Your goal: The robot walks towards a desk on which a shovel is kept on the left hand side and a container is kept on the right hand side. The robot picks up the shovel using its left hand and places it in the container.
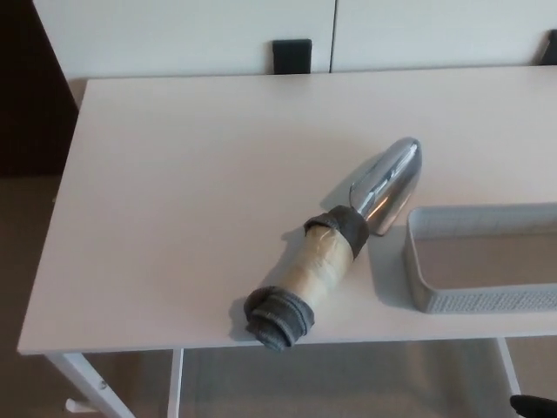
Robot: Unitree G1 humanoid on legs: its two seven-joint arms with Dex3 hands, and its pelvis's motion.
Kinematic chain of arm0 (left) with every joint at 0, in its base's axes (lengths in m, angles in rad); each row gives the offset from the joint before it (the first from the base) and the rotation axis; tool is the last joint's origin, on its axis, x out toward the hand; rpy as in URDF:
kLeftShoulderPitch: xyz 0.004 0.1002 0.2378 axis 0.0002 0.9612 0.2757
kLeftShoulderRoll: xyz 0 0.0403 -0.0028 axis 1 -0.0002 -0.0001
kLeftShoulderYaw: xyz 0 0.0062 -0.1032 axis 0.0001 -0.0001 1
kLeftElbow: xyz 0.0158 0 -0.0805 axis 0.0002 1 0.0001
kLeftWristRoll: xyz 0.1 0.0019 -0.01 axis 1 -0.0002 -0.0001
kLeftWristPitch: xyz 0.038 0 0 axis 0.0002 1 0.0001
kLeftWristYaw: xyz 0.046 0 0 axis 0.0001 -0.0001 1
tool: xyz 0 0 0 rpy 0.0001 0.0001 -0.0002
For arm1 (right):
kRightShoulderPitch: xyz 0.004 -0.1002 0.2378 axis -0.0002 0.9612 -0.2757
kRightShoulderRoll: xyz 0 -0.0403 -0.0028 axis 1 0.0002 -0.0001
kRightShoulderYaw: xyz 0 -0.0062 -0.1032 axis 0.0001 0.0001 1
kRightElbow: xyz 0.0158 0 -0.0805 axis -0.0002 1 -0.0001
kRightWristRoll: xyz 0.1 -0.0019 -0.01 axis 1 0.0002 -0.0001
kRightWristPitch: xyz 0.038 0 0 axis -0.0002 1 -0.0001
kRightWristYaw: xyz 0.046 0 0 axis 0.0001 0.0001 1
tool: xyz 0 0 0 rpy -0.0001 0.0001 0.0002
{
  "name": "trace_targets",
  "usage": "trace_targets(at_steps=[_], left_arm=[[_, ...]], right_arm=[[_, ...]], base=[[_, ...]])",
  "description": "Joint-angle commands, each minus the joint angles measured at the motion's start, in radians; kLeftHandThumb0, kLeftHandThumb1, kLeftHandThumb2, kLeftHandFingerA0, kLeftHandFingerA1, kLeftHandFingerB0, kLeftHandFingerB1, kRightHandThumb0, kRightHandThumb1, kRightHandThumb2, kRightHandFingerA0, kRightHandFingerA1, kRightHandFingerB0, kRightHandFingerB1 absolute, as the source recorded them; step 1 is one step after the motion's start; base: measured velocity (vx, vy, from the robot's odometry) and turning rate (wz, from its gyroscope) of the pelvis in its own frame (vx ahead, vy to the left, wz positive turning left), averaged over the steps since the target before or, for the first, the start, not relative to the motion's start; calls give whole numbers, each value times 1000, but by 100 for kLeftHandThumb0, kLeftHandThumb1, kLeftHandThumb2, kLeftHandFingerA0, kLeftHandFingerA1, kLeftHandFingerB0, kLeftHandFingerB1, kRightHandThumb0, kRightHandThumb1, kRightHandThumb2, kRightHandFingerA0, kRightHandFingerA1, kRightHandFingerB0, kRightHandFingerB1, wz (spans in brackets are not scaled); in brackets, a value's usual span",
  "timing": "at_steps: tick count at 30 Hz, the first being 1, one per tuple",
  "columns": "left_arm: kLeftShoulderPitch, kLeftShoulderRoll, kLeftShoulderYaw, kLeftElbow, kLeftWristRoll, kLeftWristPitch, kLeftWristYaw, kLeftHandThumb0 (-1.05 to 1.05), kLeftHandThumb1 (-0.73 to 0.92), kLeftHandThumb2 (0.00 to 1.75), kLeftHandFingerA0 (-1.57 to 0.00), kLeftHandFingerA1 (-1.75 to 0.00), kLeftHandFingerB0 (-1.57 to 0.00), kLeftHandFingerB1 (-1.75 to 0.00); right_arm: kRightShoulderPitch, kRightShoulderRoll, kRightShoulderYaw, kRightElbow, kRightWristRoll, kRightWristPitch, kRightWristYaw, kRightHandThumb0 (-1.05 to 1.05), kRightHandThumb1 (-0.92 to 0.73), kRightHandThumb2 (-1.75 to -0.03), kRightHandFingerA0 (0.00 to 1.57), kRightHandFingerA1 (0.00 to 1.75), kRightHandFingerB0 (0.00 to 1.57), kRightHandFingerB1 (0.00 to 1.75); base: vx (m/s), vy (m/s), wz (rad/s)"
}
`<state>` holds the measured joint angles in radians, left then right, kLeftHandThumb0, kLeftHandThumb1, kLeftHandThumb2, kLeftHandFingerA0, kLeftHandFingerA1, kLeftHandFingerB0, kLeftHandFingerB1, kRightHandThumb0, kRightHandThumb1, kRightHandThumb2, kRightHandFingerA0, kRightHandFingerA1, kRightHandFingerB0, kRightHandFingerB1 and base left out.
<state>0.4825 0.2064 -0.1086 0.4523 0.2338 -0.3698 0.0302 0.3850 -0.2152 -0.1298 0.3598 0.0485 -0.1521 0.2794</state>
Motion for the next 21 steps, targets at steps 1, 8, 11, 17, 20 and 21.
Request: trace_targets(at_steps=[1,8,11,17,20,21], left_arm=[[-5,17,3,9,10,-43,14,-33,57,58,-49,-38,-43,-35],[36,65,-61,-121,49,-73,-53,-48,58,58,-44,-35,-36,-32],[81,130,-120,-313,45,-63,-145,-55,60,59,-40,-34,-33,-31],[-67,236,-266,-679,-80,-22,-415,-62,53,56,-41,-35,-30,-30],[-81,281,-300,-871,-95,35,-463,-67,54,57,-33,-33,-30,-30],[-103,290,-311,-914,-102,32,-473,-67,54,57,-33,-33,-30,-30]], right_arm=[[-3,-7,-6,-10,9,2,-3,-32,-48,-68,59,56,39,48],[6,-12,-2,-50,-6,33,-15,-24,-57,-56,67,48,44,40],[1,-10,-1,-39,-1,19,-6,-24,-56,-56,66,48,42,40],[-13,-6,0,-43,-1,29,-13,-26,-56,-56,69,49,43,40],[-16,-3,-4,-36,13,30,-2,-33,-47,-67,59,54,38,46],[-18,-3,-3,-37,11,31,-2,-33,-47,-67,59,54,38,46]], base=[[0,0,0],[0,0,0],[0,0,0],[0,0,0],[0,0,0],[0,0,0]])
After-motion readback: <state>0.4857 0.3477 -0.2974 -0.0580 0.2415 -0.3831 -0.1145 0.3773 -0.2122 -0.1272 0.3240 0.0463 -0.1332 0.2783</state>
